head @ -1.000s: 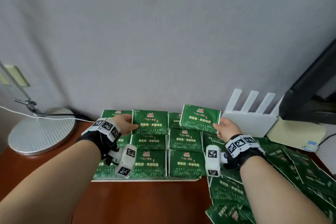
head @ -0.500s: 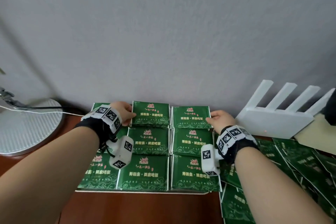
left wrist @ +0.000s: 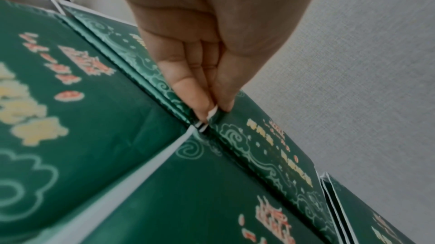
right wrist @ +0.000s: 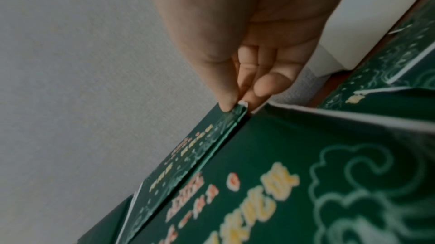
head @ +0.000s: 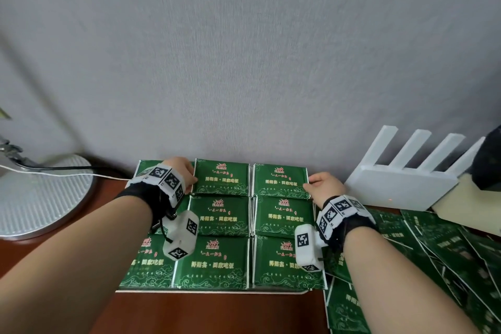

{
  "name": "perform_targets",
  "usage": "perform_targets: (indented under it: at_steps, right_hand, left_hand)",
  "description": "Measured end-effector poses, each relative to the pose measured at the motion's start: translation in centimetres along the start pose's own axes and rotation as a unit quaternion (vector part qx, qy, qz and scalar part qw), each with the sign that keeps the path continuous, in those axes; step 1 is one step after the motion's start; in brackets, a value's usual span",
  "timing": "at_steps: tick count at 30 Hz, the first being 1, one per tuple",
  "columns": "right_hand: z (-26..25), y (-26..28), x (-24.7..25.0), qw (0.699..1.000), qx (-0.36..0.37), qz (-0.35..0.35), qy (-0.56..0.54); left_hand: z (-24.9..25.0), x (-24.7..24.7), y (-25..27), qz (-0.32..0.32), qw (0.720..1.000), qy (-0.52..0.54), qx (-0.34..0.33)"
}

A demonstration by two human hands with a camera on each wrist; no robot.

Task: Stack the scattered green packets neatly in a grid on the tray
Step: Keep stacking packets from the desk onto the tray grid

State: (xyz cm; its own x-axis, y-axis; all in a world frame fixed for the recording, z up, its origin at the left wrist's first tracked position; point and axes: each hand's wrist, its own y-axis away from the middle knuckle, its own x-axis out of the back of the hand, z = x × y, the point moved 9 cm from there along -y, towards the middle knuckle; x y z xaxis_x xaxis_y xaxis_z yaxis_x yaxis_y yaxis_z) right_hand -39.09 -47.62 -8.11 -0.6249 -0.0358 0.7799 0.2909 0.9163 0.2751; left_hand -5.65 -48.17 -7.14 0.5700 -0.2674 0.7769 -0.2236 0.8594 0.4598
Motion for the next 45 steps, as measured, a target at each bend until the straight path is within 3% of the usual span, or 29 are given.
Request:
perform_targets:
  at_steps: [5,9,14,19,25,33,37,40,45]
  right_hand:
    - [0.3,0.1,0.2,1.0,0.005,-0.012,0.01]
    - [0.1,1.4,2.4,1.0,0.016,-0.007,0.017]
    - [-0.5,6.0,8.4,0.998,0.04,0.007,0.042]
    - [-0.3,13.7,15.6,0.992,0.08,0.057,0.082]
    - [7.7,23.7,20.6,0.988,0.055,0.069,0.13]
    - [25.8,30.4,16.7,0.983,-0.078,-0.039,0.159]
    - [32.4,31.4,14.3,0.981,-0.114,-0.078,0.133]
    - [35.2,31.0,12.2,0.98,-0.098,-0.113,0.134]
    - [36.0,30.4,11.1,0.982,-0.025,-0.079,0.171]
  left_hand:
    - [-0.3,0.2,0.0,0.008,1.0,-0.008,0.004]
    - [0.3,1.9,1.0,0.054,0.998,0.012,-0.017]
    - [3.2,3.5,6.6,0.069,0.994,-0.041,-0.078]
    - [6.8,1.4,14.6,0.045,0.974,-0.127,-0.18]
    - [10.4,-6.3,22.9,0.005,0.926,-0.242,-0.291]
    - [13.0,-20.6,31.6,-0.089,0.867,-0.317,-0.374]
    - [13.6,-27.9,34.2,-0.14,0.861,-0.33,-0.36]
    - [15.1,-31.7,35.9,-0.135,0.858,-0.341,-0.358]
    - [16.4,-35.3,37.1,-0.171,0.909,-0.261,-0.275]
